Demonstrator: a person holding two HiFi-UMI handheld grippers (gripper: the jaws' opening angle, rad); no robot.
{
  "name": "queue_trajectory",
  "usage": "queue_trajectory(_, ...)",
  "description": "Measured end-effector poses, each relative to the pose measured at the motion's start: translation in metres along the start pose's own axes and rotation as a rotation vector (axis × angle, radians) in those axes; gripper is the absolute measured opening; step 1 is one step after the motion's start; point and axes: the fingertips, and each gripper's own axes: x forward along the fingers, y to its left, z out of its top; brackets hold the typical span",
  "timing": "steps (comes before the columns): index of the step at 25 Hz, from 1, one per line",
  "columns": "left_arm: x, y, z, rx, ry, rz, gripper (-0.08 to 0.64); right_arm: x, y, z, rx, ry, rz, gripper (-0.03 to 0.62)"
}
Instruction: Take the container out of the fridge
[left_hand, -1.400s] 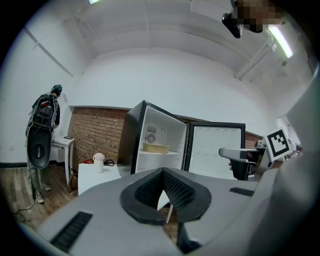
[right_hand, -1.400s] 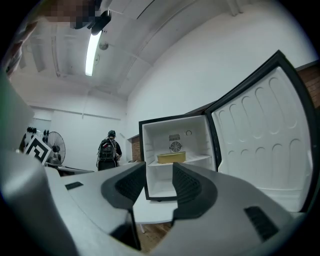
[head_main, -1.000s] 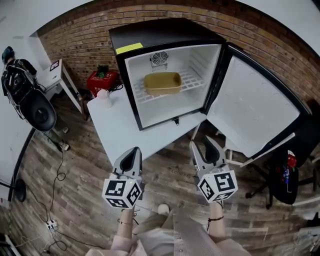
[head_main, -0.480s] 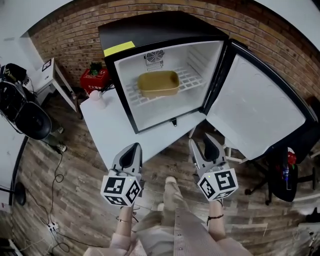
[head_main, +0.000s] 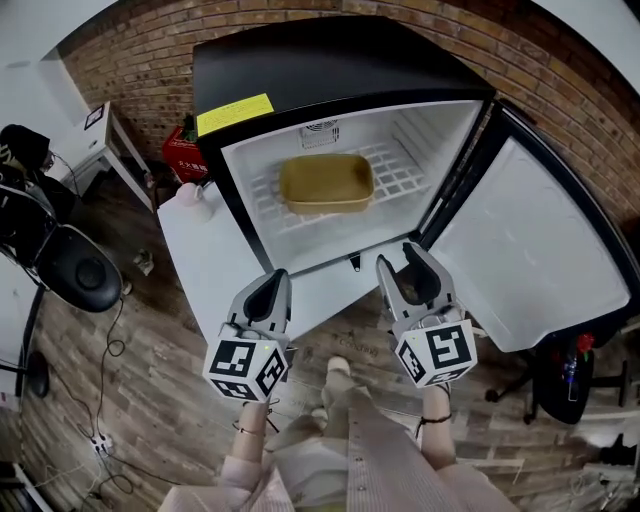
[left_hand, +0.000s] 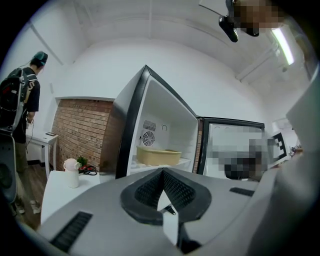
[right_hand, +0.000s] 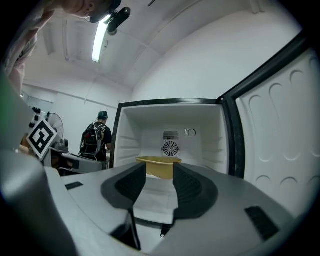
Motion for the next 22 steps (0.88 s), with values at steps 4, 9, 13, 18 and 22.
queue_trajectory(4,0.019,0.006,0.005,-0.002,-0.002,0.013,-0.006,0.026,0.001,0.001,-0.059,0.023,0.082,0.169)
queue_trajectory(9,0.037,0.009,0.012,0.002,-0.009,0.024,-0.006,0.054,0.004,0.003,-0.155,0.055,0.182,0.169)
queue_trajectory(13,0.051,0.009,0.014,0.003,-0.012,0.029,-0.006,0.076,0.008,0.004,-0.275,0.101,0.263,0.169)
queue_trajectory(18,0.065,0.006,0.015,0.007,-0.009,0.031,-0.006,0.095,0.014,0.005,-0.382,0.134,0.385,0.169)
queue_trajectory(22,0.075,0.002,0.013,-0.002,0.004,0.021,-0.006,0.107,0.018,-0.002,-0.45,0.206,0.484,0.169)
